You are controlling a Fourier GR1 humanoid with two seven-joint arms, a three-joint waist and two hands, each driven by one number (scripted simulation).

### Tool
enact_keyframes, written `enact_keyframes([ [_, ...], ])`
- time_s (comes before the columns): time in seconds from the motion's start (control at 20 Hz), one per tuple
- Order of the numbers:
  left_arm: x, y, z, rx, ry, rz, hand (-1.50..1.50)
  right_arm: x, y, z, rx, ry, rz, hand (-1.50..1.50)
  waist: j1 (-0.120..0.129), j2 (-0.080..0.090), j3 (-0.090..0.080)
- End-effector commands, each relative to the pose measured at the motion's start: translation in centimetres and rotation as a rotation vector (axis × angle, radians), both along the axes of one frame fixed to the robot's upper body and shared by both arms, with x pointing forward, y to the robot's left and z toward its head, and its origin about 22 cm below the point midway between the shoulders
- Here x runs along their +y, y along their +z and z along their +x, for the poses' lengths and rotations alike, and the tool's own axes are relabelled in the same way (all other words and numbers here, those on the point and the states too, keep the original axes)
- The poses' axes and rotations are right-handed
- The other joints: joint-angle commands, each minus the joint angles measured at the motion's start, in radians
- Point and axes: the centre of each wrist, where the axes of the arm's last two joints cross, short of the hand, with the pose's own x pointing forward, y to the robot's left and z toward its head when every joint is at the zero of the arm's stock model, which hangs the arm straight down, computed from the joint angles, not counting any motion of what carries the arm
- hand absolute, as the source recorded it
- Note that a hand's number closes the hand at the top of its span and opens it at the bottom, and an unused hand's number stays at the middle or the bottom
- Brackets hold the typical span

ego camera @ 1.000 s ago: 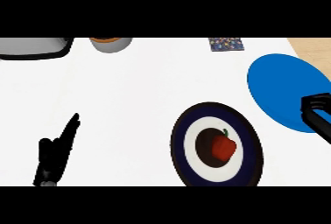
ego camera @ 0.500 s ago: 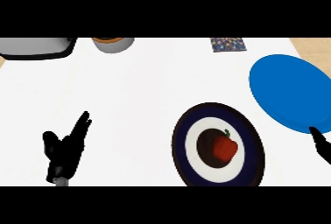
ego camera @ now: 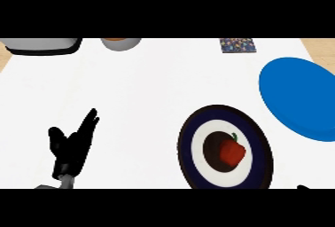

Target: Pick the bell pepper from the plate and place it in the plate

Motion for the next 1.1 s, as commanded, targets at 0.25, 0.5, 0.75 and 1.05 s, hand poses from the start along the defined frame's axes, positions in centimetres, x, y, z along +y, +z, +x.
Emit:
enact_keyframes([
  [0.25,-2.3,-0.5,0.6,0.034,-0.069,-0.015,0.00,4.7,4.8,1.0,0.320,-0.013,-0.084,-1.50,0.036,0.010,-0.003],
  [0.5,-0.9,-0.6,1.8,0.030,-0.041,-0.025,0.00,8.2,3.3,4.5,0.402,0.013,-0.078,-1.50,0.025,0.004,0.000],
  [0.75,-1.3,0.0,1.9,0.028,-0.043,-0.029,0.00,11.6,3.4,5.5,0.444,-0.014,-0.088,-1.50,0.020,0.003,0.000],
  [1.05,-0.9,0.6,1.5,0.045,-0.036,-0.024,0.00,13.3,0.4,7.0,0.546,0.046,-0.033,-1.50,0.016,0.000,0.001],
])
